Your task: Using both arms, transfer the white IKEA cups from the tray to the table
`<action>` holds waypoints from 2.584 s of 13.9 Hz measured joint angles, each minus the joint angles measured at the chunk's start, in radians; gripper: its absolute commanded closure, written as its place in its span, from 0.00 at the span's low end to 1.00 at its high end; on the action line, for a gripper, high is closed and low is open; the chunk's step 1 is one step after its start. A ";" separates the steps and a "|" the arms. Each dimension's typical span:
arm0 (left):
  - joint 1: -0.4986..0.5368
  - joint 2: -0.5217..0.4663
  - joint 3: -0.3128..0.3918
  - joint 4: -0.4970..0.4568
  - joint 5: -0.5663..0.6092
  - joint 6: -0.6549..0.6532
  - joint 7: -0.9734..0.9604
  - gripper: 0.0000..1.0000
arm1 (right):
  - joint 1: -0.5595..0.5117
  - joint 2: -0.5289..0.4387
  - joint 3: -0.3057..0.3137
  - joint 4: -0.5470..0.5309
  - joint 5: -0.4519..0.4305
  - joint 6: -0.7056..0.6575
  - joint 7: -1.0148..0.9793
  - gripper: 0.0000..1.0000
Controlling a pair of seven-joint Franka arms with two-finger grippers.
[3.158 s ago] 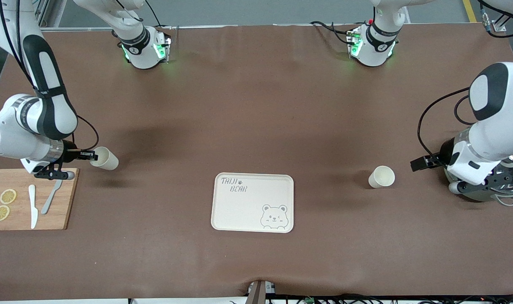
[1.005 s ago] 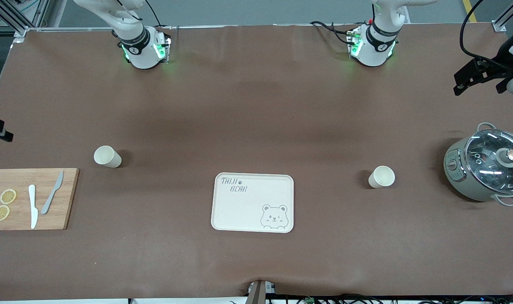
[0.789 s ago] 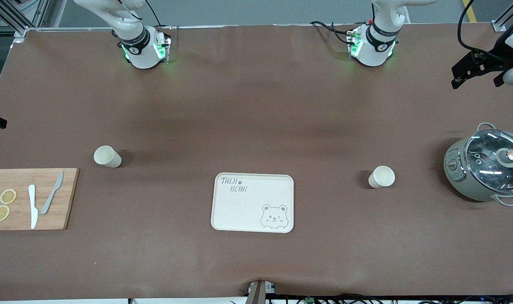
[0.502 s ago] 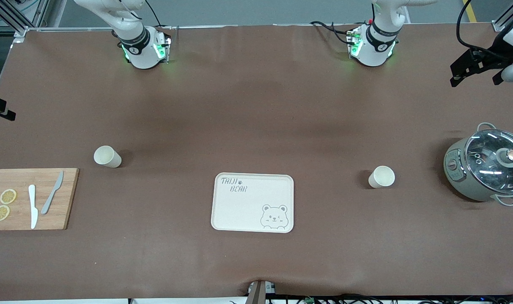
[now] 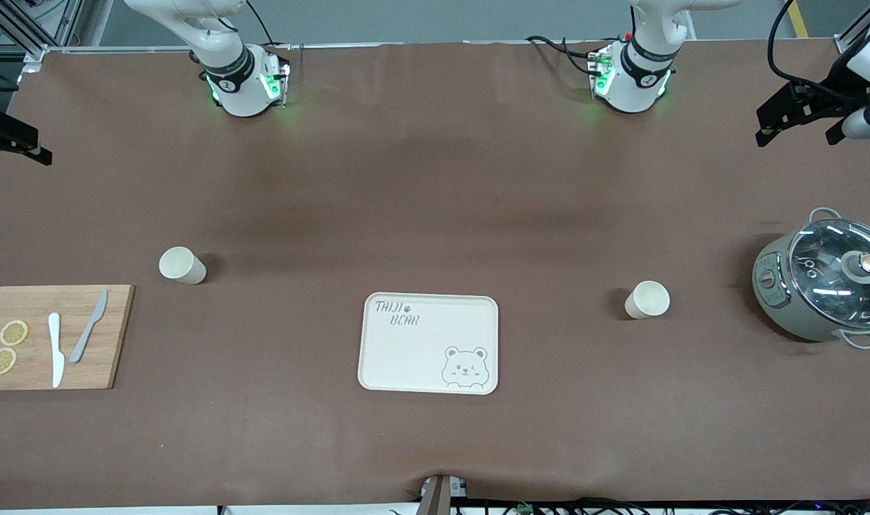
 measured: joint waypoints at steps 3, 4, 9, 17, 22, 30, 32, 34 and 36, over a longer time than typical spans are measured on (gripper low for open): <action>-0.001 0.002 0.000 -0.003 -0.001 0.000 0.000 0.00 | 0.015 -0.007 0.012 0.000 -0.038 -0.001 0.010 0.00; -0.001 0.005 0.000 -0.003 -0.001 0.002 0.000 0.00 | 0.016 -0.008 0.014 0.000 -0.040 -0.001 0.011 0.00; 0.000 0.045 0.000 0.017 -0.007 0.020 -0.001 0.00 | 0.017 -0.015 0.014 0.001 -0.040 -0.002 0.096 0.00; 0.004 0.086 0.003 0.068 -0.007 0.025 -0.001 0.00 | 0.011 -0.016 0.013 0.001 0.000 0.006 0.111 0.00; 0.004 0.091 0.004 0.071 -0.007 0.025 -0.001 0.00 | 0.018 -0.018 0.018 0.001 -0.002 0.013 0.111 0.00; 0.006 0.091 0.010 0.073 -0.007 0.025 -0.001 0.00 | 0.020 -0.019 0.019 0.001 -0.009 0.016 0.111 0.00; 0.006 0.091 0.012 0.073 -0.007 0.023 -0.001 0.00 | 0.024 -0.019 0.020 0.000 -0.014 0.018 0.111 0.00; 0.006 0.091 0.012 0.074 -0.007 0.019 -0.001 0.00 | 0.026 -0.019 0.020 0.000 -0.015 0.018 0.111 0.00; 0.007 0.091 0.014 0.078 -0.007 0.017 -0.001 0.00 | 0.028 -0.019 0.020 0.000 -0.015 0.018 0.111 0.00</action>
